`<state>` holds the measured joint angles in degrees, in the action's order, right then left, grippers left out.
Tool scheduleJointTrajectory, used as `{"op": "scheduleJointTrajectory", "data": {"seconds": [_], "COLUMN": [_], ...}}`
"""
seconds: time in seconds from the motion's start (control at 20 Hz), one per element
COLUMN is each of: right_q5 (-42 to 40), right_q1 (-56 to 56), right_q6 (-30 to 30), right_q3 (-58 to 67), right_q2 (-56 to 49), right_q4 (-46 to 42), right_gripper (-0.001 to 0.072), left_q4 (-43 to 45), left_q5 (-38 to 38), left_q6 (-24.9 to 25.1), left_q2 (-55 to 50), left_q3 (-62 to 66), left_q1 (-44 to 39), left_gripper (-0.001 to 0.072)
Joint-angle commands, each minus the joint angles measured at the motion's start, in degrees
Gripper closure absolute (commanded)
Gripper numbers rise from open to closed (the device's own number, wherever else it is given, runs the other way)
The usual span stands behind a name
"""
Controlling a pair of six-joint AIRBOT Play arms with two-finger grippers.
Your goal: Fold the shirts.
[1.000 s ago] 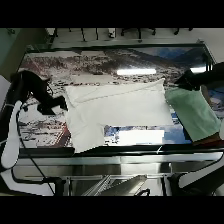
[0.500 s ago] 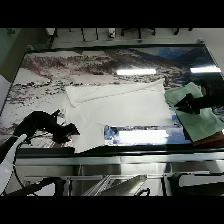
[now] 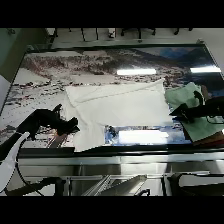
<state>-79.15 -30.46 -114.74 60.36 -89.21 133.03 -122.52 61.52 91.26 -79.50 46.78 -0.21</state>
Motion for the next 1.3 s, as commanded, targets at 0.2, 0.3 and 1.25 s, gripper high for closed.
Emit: {"op": "scheduleJointTrajectory", "data": {"seconds": [0.2, 0.3, 1.25], "right_q5": [11.2, 13.0, 1.4], "right_q1": [-0.2, 0.0, 7.3], "right_q6": [3.7, 3.7, 6.7], "right_q3": [-0.5, -0.5, -1.3], "right_q2": [-0.8, -1.4, 5.6], "right_q4": [-8.4, -6.5, -10.4], "right_gripper": [0.0273, 0.0273, 0.0690], "left_q4": [0.0, 0.0, 18.0], "left_q5": [6.3, 7.8, 20.3], "left_q6": [1.7, 1.7, -4.2], "left_q2": [-1.4, -1.3, 14.3], "left_q3": [3.7, 4.0, 3.8], "left_q1": [1.3, 2.4, 10.5], "left_gripper": [0.0689, 0.0688, 0.0690]}}
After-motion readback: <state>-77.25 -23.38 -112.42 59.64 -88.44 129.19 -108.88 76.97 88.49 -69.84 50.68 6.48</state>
